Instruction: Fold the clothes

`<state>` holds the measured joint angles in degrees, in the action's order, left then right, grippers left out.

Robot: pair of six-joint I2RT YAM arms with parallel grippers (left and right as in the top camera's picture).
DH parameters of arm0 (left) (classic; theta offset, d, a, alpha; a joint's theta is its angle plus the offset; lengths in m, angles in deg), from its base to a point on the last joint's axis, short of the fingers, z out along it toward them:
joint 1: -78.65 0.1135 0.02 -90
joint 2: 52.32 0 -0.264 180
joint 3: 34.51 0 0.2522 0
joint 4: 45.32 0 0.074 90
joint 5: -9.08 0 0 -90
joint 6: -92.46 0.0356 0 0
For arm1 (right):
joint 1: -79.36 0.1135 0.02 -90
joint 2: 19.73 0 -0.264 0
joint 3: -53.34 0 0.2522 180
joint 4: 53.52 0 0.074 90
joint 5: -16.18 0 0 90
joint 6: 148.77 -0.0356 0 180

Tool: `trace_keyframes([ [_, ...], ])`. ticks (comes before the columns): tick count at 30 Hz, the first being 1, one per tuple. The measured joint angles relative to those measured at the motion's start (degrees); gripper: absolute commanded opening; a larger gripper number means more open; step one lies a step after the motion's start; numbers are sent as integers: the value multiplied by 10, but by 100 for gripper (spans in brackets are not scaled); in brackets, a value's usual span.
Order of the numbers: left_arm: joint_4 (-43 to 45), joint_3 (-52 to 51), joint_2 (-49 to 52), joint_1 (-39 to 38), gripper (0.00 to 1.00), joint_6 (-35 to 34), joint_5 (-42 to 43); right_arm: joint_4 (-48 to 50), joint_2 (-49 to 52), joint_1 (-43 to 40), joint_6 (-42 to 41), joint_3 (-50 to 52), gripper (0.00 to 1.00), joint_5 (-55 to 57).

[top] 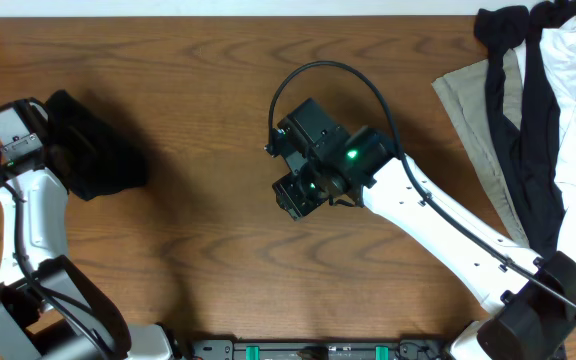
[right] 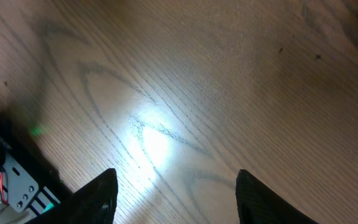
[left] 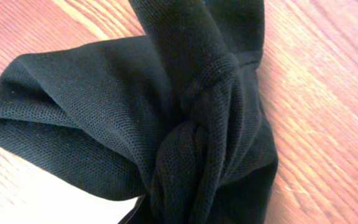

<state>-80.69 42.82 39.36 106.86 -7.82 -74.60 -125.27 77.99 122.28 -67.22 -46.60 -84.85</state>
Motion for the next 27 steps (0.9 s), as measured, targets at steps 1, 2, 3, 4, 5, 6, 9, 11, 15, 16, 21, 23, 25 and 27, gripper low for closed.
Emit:
trace_keyframes([
  [1,3,0,3,1,6,4,-2,0,0,0,0,0,59,0],
  [2,8,0,9,1,6,9,-4,0,0,0,0,0,59,0],
  [3,11,0,12,1,6,12,-4,0,0,0,0,0,59,0],
  [4,13,0,17,1,6,14,-4,0,0,0,0,0,60,0],
  [5,16,0,23,1,6,18,-5,0,0,0,0,0,60,1],
  [6,18,0,28,1,6,24,-5,0,0,0,0,0,60,1],
  [9,22,0,46,3,6,37,-8,0,0,0,0,0,60,2],
  [11,22,0,58,9,6,43,-9,0,0,0,0,0,60,2],
  [15,11,0,66,38,6,43,-18,0,0,0,0,0,61,2],
  [16,7,0,66,46,6,43,-20,0,0,0,0,0,61,2],
  [21,-17,0,66,86,98,28,-24,0,0,0,0,0,61,2],
  [23,-27,0,66,96,98,19,-10,0,0,0,2,0,62,2],
  [25,-35,0,66,100,98,2,16,0,0,0,2,0,62,2],
  [27,-43,0,66,103,98,-15,53,0,0,0,4,0,62,2],
])
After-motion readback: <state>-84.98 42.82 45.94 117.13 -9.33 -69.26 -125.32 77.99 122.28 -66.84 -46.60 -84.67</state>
